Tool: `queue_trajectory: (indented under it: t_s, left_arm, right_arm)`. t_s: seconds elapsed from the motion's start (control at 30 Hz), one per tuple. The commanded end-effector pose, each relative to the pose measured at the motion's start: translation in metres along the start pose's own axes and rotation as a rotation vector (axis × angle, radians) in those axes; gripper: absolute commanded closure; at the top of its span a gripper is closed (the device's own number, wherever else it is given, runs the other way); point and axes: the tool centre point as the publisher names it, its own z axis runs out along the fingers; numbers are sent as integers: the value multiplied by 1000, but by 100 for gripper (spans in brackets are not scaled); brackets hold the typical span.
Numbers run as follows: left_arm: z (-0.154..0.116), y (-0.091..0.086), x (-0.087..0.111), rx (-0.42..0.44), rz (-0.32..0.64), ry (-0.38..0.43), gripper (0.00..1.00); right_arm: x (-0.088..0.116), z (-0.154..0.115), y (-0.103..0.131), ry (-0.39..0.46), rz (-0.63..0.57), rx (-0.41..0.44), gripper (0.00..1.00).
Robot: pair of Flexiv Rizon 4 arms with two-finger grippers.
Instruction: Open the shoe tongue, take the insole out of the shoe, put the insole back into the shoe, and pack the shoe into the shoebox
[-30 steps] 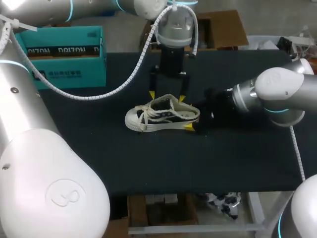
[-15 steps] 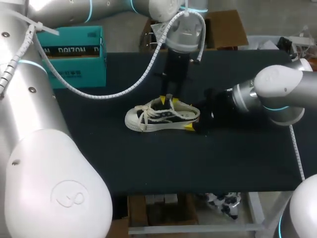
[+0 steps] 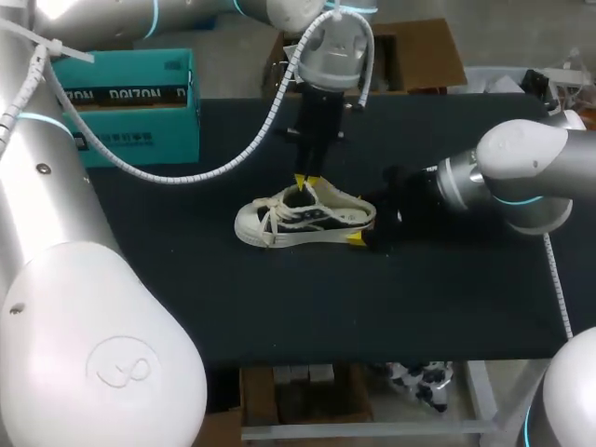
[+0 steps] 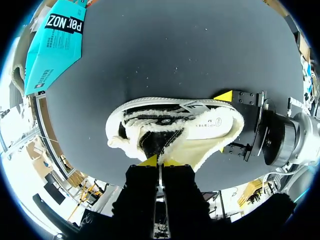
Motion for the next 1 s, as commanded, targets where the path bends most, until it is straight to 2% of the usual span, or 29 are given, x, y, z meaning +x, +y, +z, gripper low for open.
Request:
queue_trajectory:
  t_s: [0.03, 0.13, 0.37, 0.57, 0.7, 0.8, 0.83, 0.87, 0.9, 1.0]
  left_arm:
    - [9, 20, -55, 99, -8, 249, 100]
    - [14, 21, -73, 115, -16, 305, 100]
    - [31, 13, -95, 93, -35, 360, 100]
    - [53, -1, -100, 38, -35, 386, 100]
    - [58, -9, -100, 9, 12, 400, 100]
    - [51, -4, -97, 11, 80, 402, 60]
    - [46, -1, -96, 20, 106, 396, 42]
    - [40, 4, -94, 35, 135, 393, 13]
    - [34, 8, -92, 50, 166, 387, 0]
    - [8, 22, -88, 96, 293, 376, 0]
  right_arm:
    - [-3, 6, -3, 1, -1, -3, 100]
    - [-3, 6, -3, 1, -1, -3, 100]
    - [-3, 6, -3, 1, -1, -3, 100]
    - [-3, 6, -3, 1, -1, -3, 100]
    - [-3, 6, -3, 1, -1, -3, 100]
    - [-3, 6, -3, 1, -1, -3, 100]
    - [-3, 6, -3, 1, -1, -3, 100]
    - [-3, 6, -3, 1, -1, -3, 100]
    - [-3, 6, -3, 1, -1, -3, 100]
    - [-3, 6, -3, 1, -1, -3, 100]
